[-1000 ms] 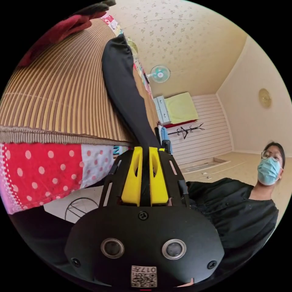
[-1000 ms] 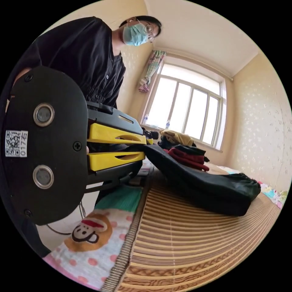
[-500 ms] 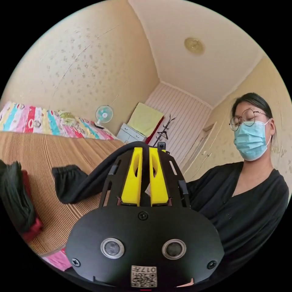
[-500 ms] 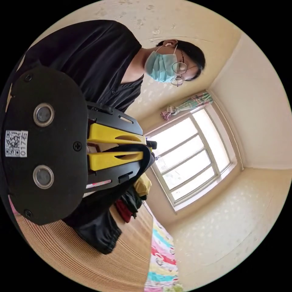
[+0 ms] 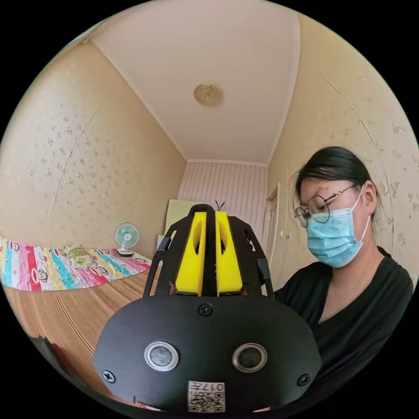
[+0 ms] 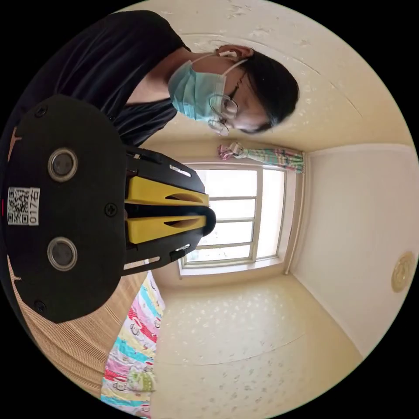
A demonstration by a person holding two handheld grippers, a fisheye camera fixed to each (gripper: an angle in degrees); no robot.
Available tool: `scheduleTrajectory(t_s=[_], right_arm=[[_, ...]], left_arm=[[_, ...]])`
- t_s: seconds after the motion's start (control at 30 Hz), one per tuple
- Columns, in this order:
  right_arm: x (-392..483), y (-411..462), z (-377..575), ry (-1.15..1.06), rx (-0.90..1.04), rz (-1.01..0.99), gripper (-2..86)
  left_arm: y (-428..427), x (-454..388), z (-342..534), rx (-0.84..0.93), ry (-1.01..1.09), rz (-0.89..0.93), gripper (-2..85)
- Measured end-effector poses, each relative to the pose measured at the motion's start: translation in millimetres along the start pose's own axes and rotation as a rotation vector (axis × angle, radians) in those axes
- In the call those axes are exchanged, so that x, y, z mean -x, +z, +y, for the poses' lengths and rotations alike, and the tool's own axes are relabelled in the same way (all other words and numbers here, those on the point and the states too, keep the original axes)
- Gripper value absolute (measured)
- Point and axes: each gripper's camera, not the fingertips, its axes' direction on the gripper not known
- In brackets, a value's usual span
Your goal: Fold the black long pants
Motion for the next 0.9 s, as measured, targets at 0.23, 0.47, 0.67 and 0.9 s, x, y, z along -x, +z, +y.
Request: scheduleTrajectory(t_s=[0.23,0.47,0.67,0.9], right_arm=[[-154.3,79.6,19.7,0.176,0.277,0.384,2.3],[-245.9,130.5,131.4,0.339,0.516,0.469,3.2],[-243.6,118.5,294.5,0.524,0.656,0.365,2.9],[-194.0,79.2,413.1,0.688,0.723,0.399,3.0]], left_arm=[[83.9,190.0,-3.5,0.205,-0.297,-0.275,4.0],[116.7,281.9,83.5,0.453,-0.358,-0.461,4.1],[89.9,314.0,248.8,0.614,-0.583,-0.429,4.4],[29.3,292.9,359.6,0.618,-0.779,-0.438,5.4]])
